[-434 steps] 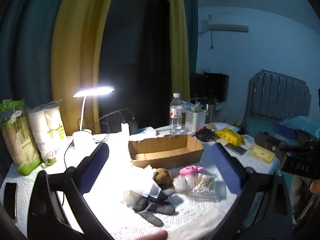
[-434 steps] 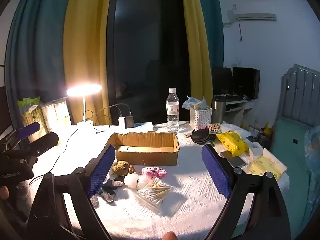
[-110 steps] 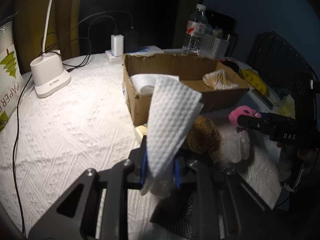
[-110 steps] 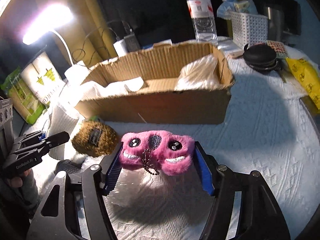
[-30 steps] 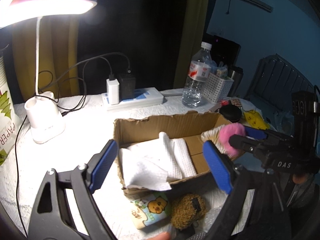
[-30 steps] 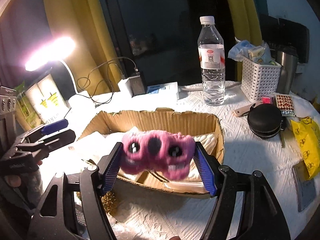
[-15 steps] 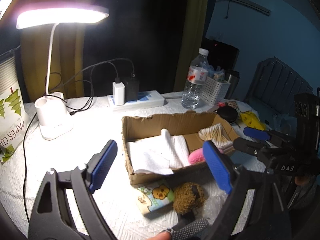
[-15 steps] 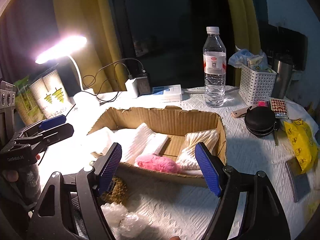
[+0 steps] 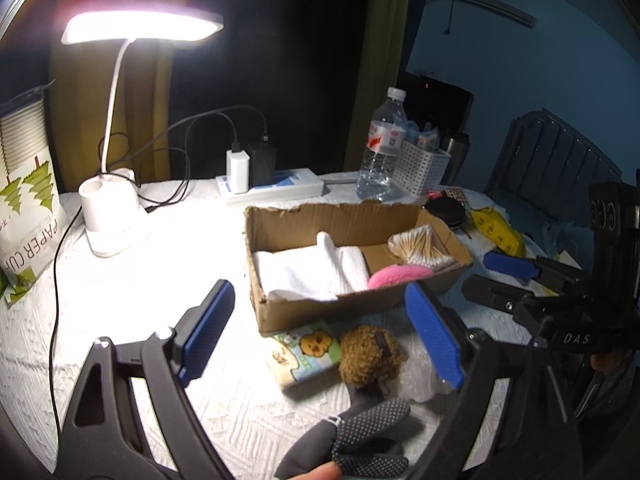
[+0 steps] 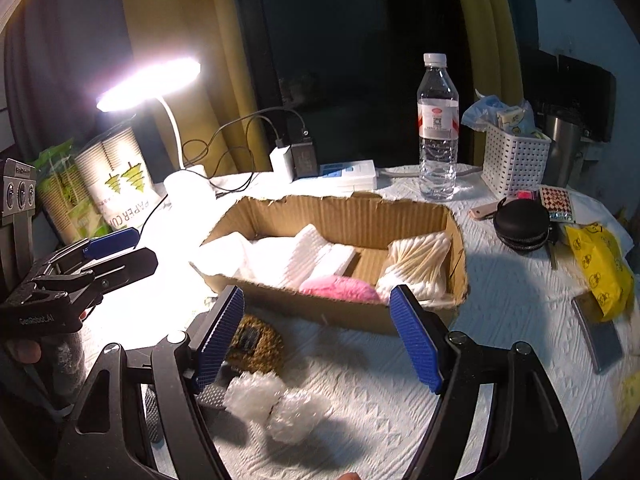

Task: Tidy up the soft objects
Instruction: 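Grasp the grey dotted glove with the left tool while the right tool grasps the bubble wrap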

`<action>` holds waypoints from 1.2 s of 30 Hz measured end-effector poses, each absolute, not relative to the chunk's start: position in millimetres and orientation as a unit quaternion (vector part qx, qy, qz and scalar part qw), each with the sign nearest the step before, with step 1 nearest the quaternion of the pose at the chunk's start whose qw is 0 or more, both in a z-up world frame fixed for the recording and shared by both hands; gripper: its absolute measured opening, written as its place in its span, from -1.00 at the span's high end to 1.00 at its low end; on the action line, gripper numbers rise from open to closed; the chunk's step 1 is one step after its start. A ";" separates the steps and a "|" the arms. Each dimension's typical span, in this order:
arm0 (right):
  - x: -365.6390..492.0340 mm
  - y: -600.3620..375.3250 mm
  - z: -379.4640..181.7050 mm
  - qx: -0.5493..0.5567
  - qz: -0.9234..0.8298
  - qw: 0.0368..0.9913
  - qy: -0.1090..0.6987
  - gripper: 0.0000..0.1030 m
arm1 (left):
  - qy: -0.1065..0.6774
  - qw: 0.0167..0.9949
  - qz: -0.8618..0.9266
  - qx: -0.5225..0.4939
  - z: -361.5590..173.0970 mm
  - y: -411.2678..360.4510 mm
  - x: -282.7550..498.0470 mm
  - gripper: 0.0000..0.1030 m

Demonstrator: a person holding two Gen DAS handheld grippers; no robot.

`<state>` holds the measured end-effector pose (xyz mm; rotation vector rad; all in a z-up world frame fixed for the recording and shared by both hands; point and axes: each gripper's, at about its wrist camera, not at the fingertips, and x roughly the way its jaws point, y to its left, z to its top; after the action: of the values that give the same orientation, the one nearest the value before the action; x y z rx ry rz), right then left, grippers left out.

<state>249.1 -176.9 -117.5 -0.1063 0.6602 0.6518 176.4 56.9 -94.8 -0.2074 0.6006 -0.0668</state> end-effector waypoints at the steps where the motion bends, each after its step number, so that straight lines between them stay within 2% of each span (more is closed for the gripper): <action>1: 247.1 -176.5 -119.1 -0.051 0.314 0.892 0.320 -0.53 | 0.297 0.949 -0.033 -0.102 -96.9 56.4 173.9 -0.72; 22: 220.1 -168.5 -167.8 -0.052 0.323 0.869 0.371 -0.53 | 0.337 0.934 -0.040 -0.109 -139.6 49.8 149.0 -0.72; 36: 225.5 -168.2 -194.7 -0.044 0.332 0.851 0.404 -0.52 | 0.413 0.906 -0.046 -0.078 -177.8 29.2 154.7 -0.72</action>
<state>225.5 -168.2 -194.7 -0.0917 0.8507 0.6996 154.7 29.2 -177.8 -0.1620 0.8525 -0.0940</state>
